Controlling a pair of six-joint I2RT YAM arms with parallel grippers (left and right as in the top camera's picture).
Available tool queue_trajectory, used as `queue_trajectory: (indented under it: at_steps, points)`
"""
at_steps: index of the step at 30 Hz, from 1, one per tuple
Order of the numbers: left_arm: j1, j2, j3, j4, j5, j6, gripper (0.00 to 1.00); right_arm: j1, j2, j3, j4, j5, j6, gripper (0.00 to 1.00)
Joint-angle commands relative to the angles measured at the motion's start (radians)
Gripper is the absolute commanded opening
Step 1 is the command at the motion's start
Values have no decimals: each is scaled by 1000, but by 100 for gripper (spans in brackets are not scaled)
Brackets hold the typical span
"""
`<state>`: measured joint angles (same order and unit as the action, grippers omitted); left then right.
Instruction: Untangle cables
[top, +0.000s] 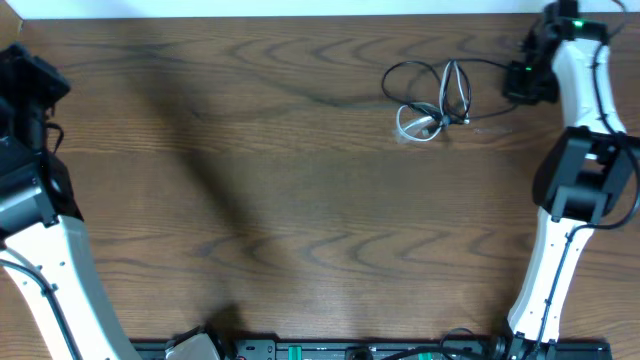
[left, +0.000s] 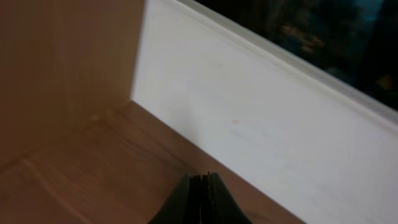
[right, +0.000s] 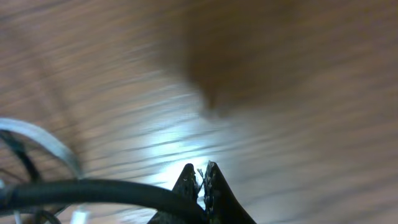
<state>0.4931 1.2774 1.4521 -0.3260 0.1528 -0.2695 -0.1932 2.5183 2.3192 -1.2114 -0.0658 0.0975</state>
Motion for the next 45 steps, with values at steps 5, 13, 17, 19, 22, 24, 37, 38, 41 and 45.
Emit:
queue_trajectory:
  at_steps: [5, 13, 17, 19, 22, 24, 37, 38, 41, 45]
  points:
    - [5, -13, 22, -73, 5, 82, 7, -10, 0, -2, -5, -293, -238, 1]
    - [-34, 4, 22, -152, 290, 82, 7, 103, -106, 77, -103, -566, -409, 1]
    - [-129, 16, 22, -172, 307, 83, 7, 178, -228, 106, -101, -583, -409, 1]
    - [-186, 22, 22, -175, 307, 83, 8, 216, -301, 109, -87, -618, -407, 1]
    - [-265, 34, 22, -174, 307, 82, 7, 269, -412, 109, -50, -691, -403, 1]
    - [-312, 44, 22, -174, 308, 82, 8, 301, -480, 109, -8, -725, -380, 1]
    - [-542, 132, 22, -144, 309, 82, 38, 386, -667, 108, 163, -681, -254, 1]
    - [-554, 140, 22, -142, 311, 82, 43, 385, -663, 106, 153, -681, -254, 1]
    - [-583, 156, 22, -140, 335, 82, 58, 385, -649, 106, 122, -681, -255, 1]
    - [-606, 174, 22, -93, 534, 171, 64, 384, -625, 106, 108, -682, -254, 1]
